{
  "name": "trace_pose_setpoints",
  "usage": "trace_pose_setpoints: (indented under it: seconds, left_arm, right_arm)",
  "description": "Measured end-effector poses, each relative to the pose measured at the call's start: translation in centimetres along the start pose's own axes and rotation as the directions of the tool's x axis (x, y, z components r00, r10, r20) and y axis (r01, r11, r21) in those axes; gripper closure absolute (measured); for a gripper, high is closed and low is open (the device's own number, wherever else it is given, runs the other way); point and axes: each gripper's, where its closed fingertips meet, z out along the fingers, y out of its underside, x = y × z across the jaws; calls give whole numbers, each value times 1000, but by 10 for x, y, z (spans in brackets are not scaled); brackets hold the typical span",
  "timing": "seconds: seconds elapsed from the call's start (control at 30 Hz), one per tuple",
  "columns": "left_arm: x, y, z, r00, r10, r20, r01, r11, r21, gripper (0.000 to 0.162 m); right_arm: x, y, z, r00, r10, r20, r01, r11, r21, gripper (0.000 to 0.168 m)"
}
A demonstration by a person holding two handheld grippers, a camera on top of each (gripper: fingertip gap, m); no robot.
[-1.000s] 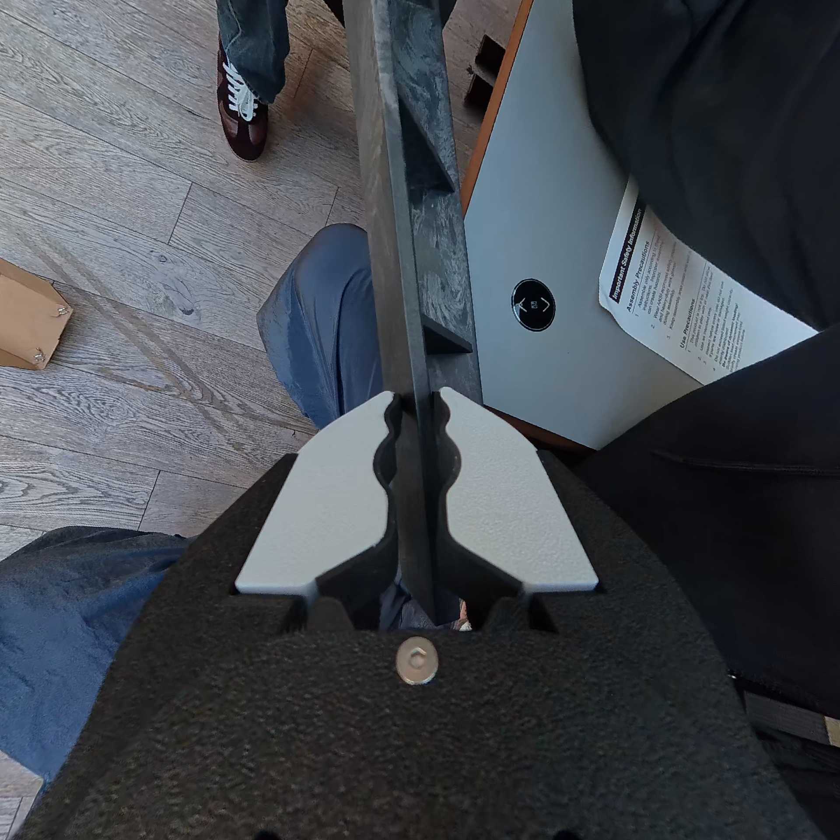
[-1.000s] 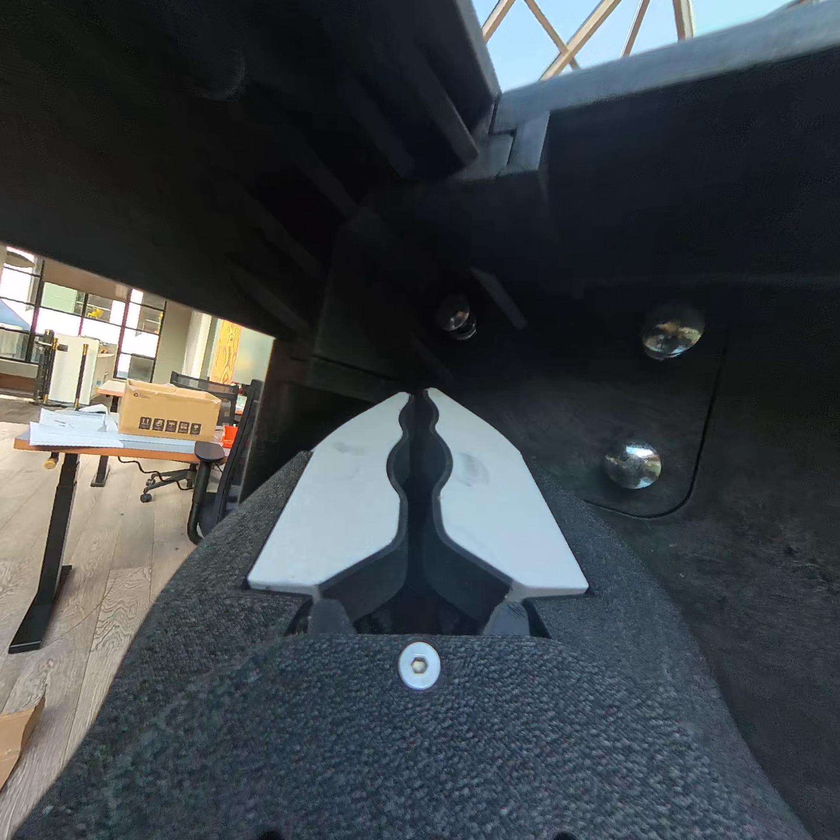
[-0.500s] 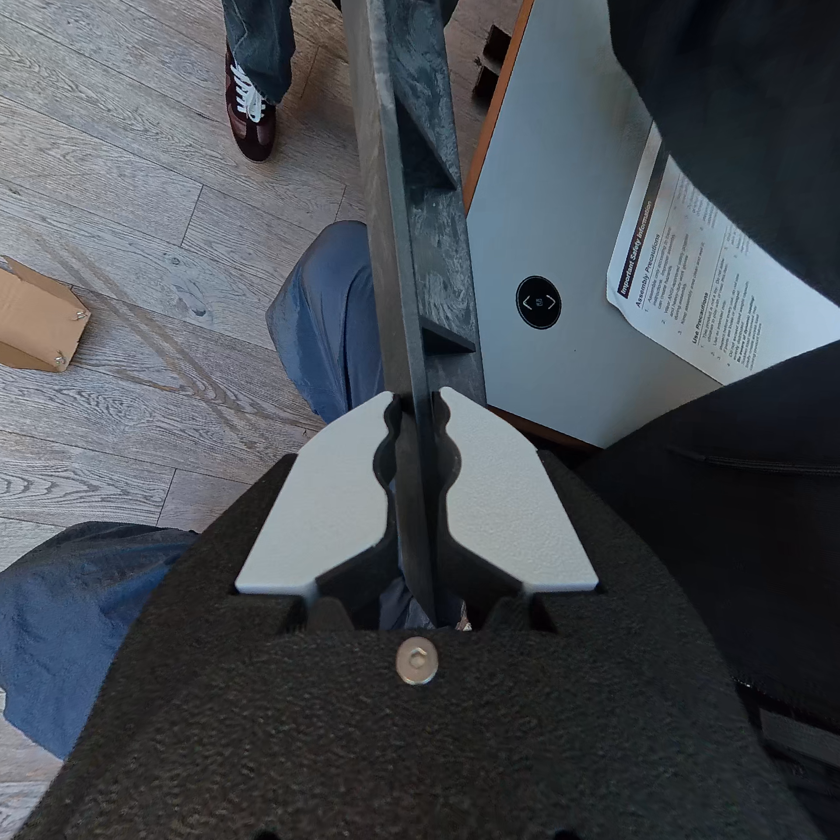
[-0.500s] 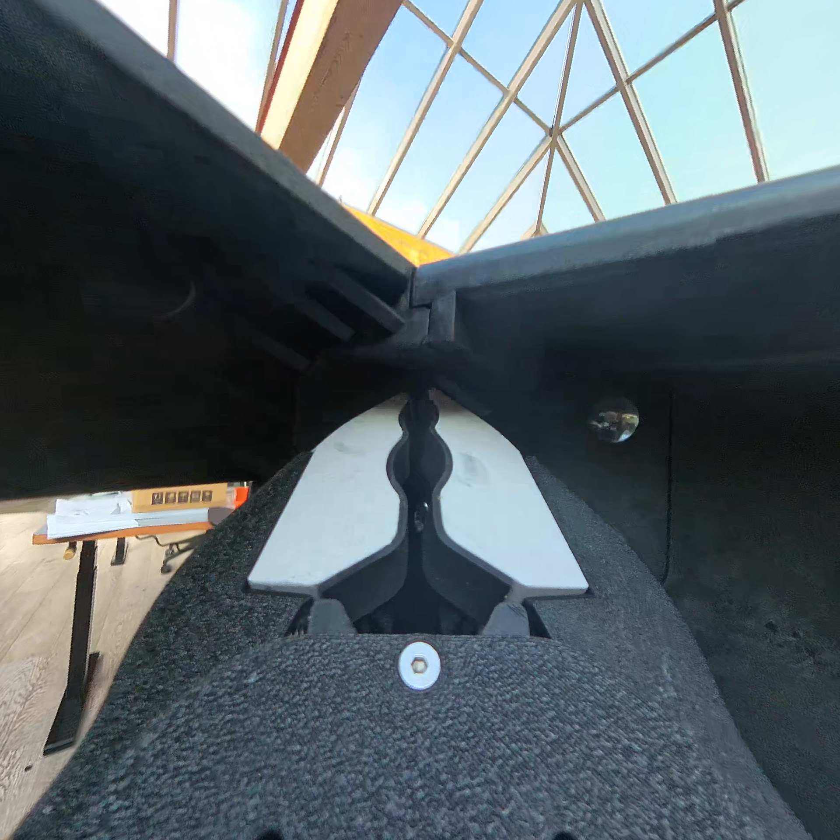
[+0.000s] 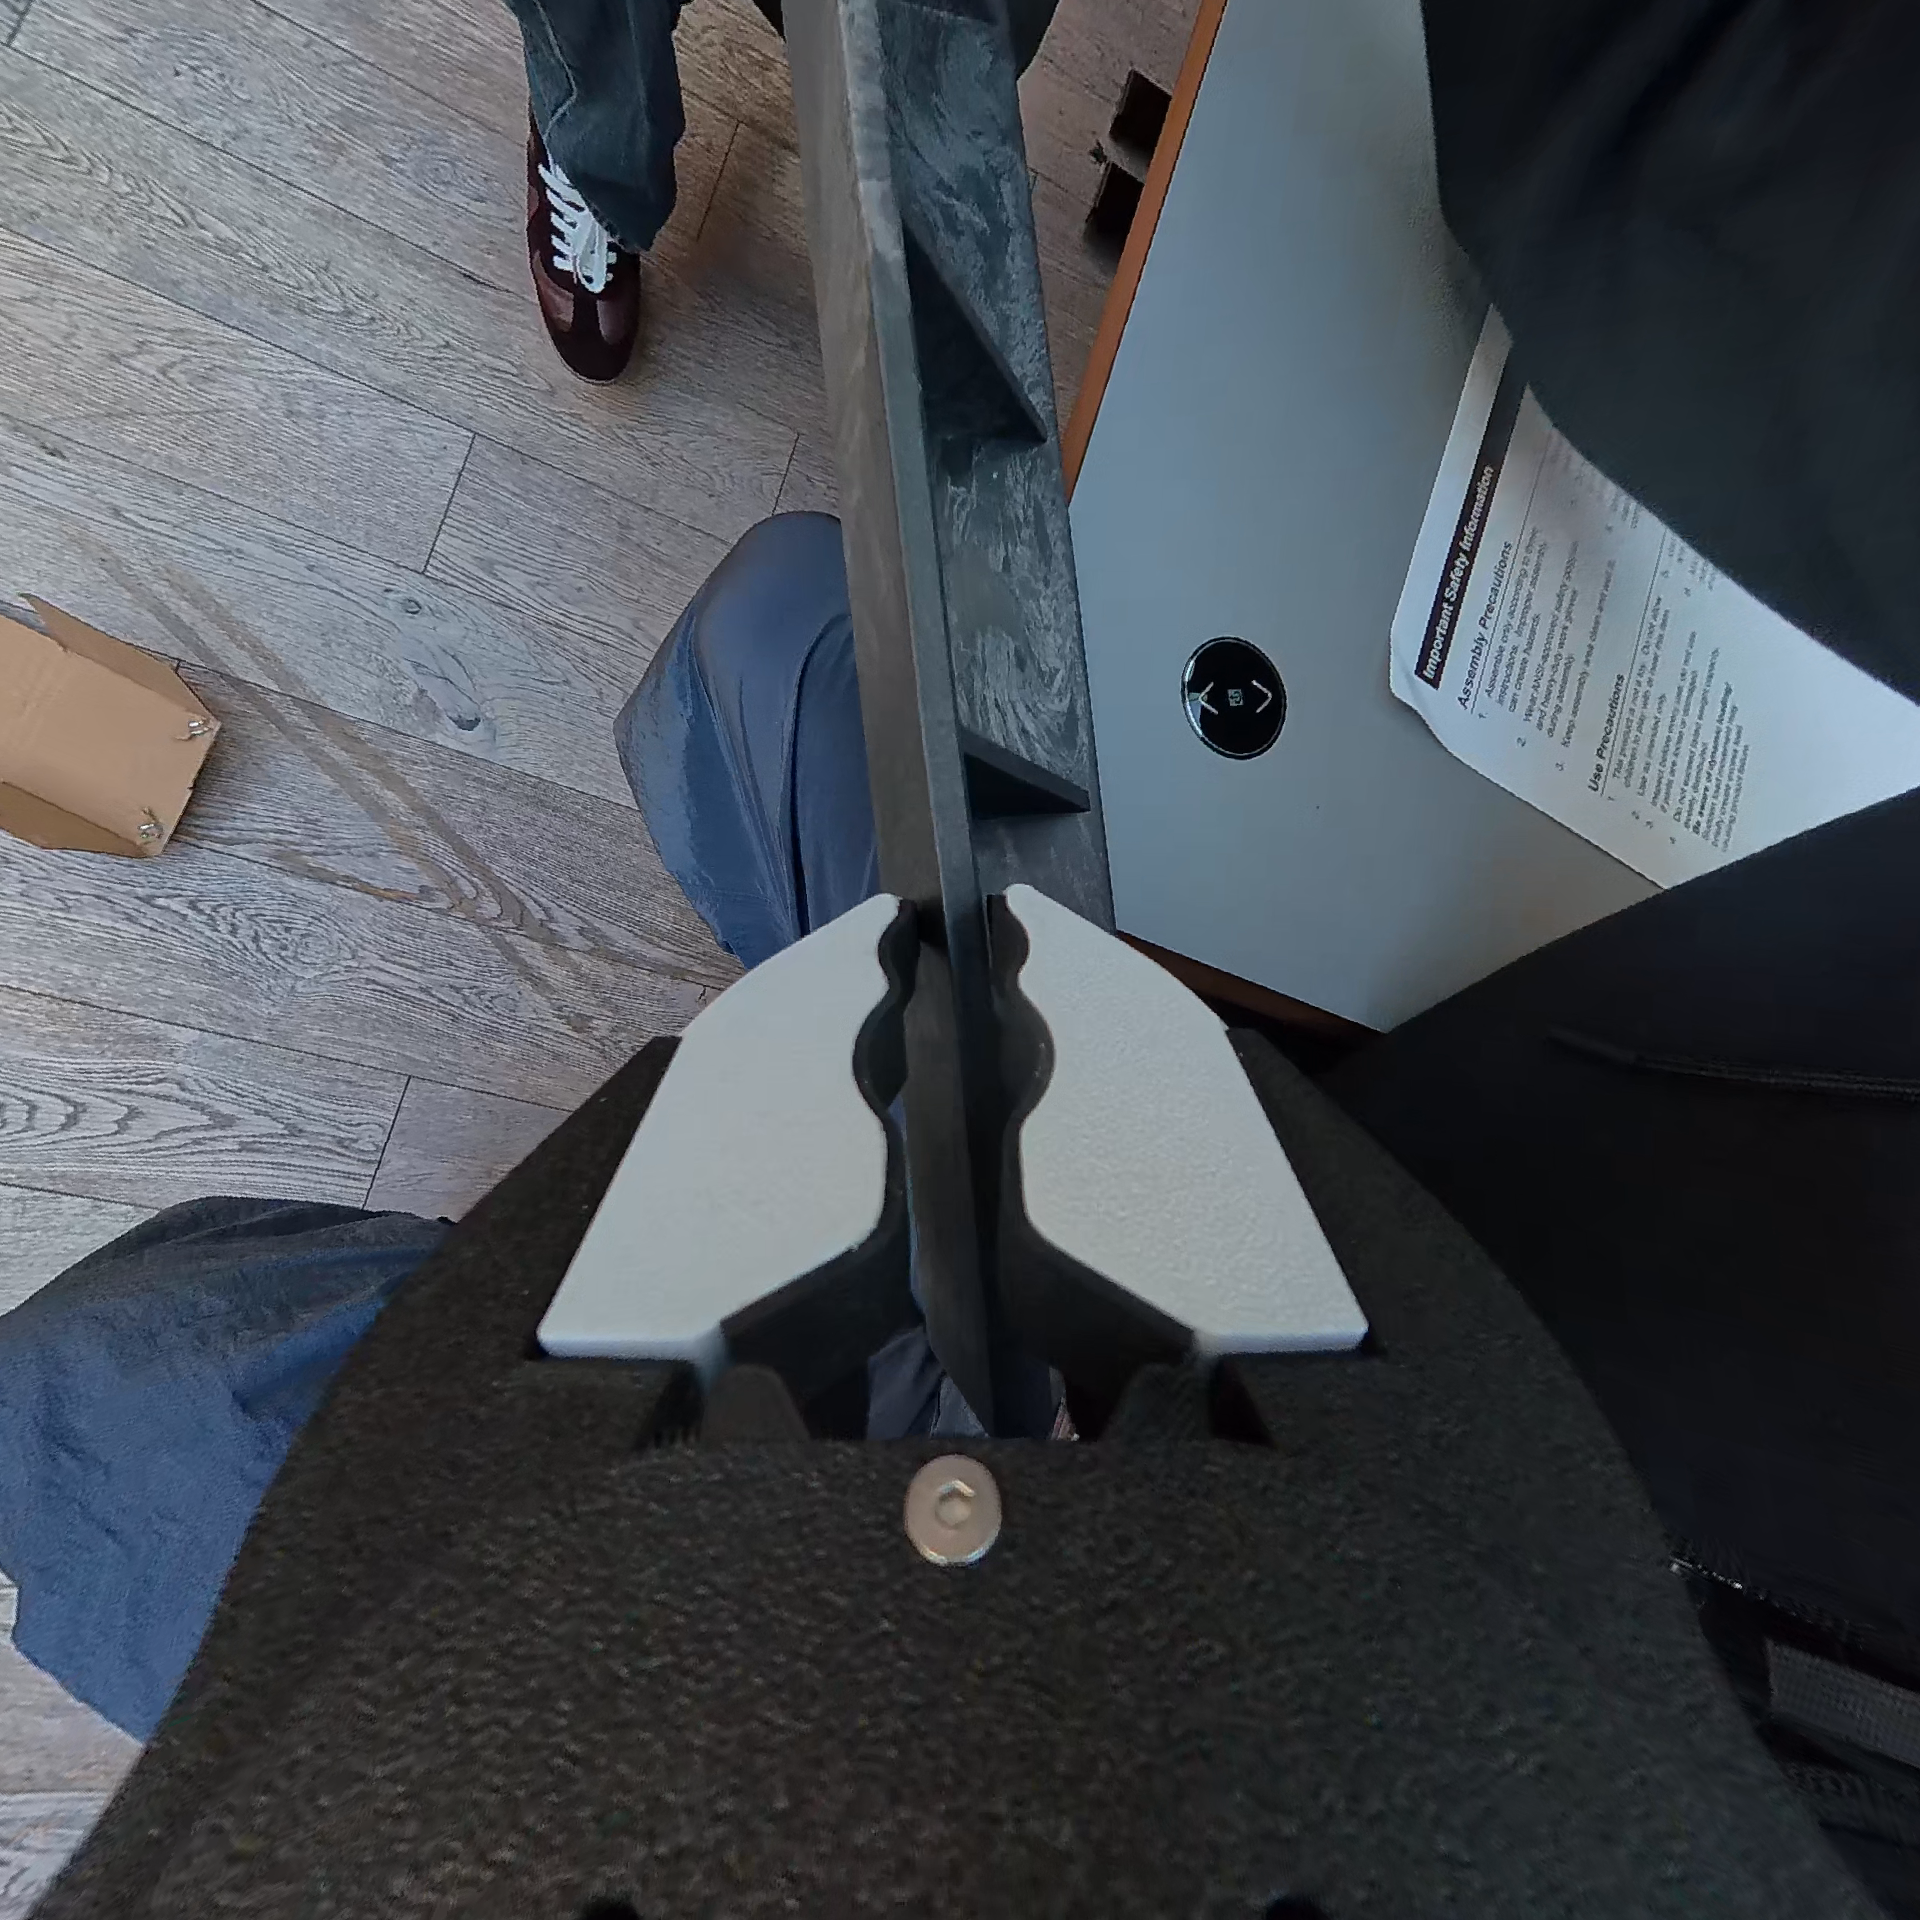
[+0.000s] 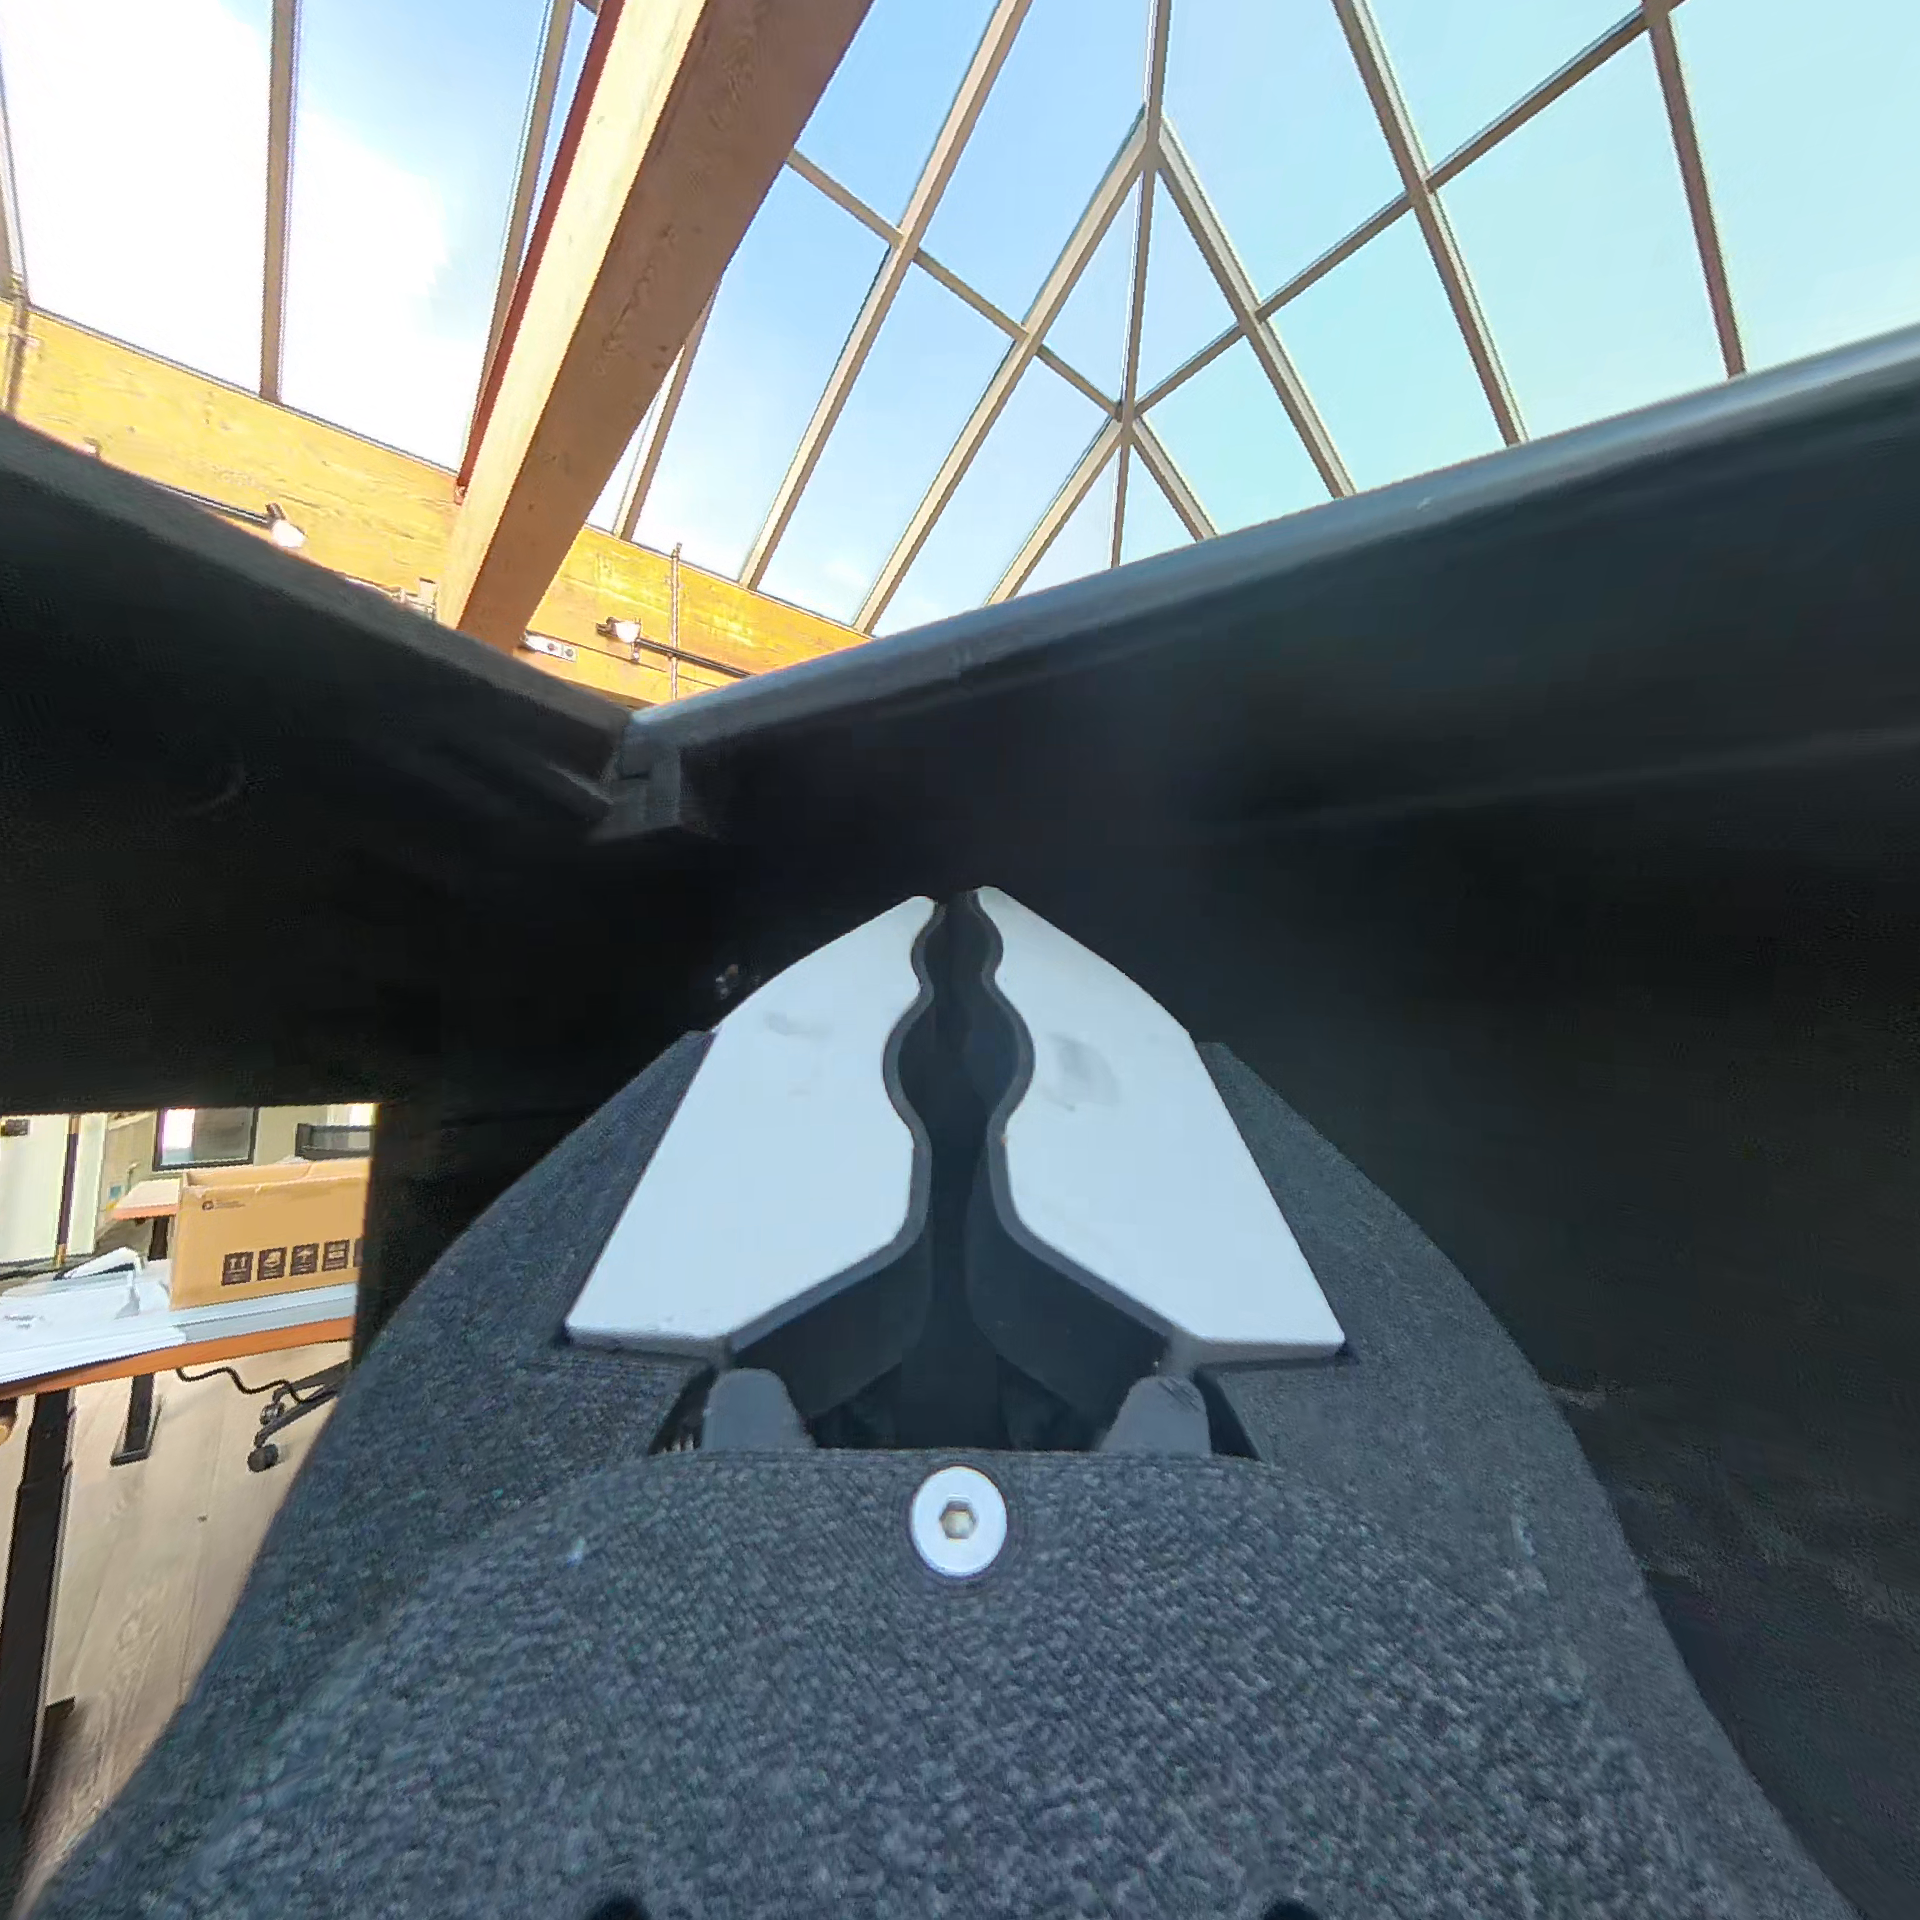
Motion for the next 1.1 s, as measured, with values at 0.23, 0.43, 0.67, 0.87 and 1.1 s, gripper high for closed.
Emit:
trace_pose_setpoints:
  seconds: [0.23,0.43,0.67,0.87,1.1]
  left_arm:
    - [0,0,0,1000,-3,-4,3,1000,5,148]
    - [0,0,0,1000,4,-1,-4,1000,0,148]
    - [0,0,0,1000,-1,-6,1,1000,5,148]
    - [0,0,0,1000,-3,-11,3,1000,9,148]
    - [0,0,0,1000,-4,-12,5,1000,11,148]
  right_arm:
    - [21,1,-3,994,109,-2,-109,994,-31,168]
    - [10,17,-27,994,105,23,-106,994,18,168]
    - [5,47,-20,999,48,26,-45,996,-78,168]
    - [-16,41,-21,994,54,90,-50,998,-48,168]
    - [-57,55,-14,977,10,215,10,996,-93,168]
